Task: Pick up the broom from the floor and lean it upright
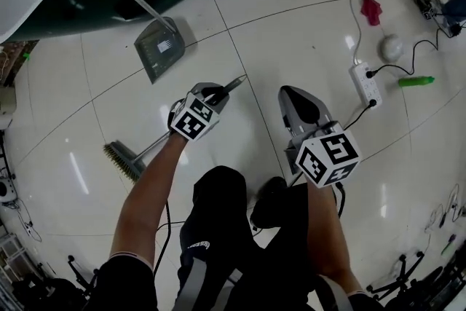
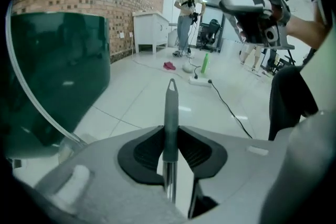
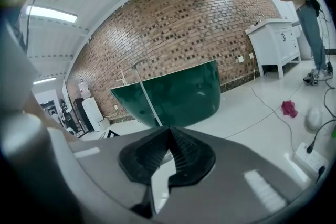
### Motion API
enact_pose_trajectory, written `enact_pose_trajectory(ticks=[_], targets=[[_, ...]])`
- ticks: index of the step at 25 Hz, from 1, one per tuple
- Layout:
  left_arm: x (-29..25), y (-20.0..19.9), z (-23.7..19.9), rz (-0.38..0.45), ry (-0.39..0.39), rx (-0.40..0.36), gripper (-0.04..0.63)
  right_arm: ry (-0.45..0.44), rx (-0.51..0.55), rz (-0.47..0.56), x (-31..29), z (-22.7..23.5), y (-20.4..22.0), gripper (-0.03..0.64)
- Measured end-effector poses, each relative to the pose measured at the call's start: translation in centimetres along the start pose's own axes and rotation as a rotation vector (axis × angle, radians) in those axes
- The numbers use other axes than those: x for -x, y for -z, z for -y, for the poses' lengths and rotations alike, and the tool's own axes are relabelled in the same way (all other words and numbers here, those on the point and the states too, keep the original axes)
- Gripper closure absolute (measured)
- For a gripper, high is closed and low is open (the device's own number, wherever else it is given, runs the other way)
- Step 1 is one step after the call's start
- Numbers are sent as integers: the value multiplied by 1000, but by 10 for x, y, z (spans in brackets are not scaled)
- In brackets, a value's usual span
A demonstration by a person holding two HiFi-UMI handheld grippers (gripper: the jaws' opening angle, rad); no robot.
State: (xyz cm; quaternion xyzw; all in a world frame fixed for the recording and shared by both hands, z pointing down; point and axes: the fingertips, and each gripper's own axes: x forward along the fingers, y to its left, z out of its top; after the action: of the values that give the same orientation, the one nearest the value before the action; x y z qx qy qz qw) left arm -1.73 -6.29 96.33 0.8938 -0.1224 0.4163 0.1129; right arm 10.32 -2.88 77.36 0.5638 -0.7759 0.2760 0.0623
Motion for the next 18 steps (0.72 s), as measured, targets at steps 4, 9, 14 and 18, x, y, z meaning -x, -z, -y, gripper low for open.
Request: enact_pose_trajectory(ticks=[4,9,14,18], targets=[[80,-62,1,85,-43,4,506,-37,32,-31,23,-34,-57,614],[173,-110,14,132,-88,3,509,-86,65,-43,56,-85,-129,614],[259,-140,23,155,-164,24,511,-153,108,-48,83,-139,-193,614],[316,-158,25,170,-248,81,509,-194,154,-48,106,-171,-231,614]])
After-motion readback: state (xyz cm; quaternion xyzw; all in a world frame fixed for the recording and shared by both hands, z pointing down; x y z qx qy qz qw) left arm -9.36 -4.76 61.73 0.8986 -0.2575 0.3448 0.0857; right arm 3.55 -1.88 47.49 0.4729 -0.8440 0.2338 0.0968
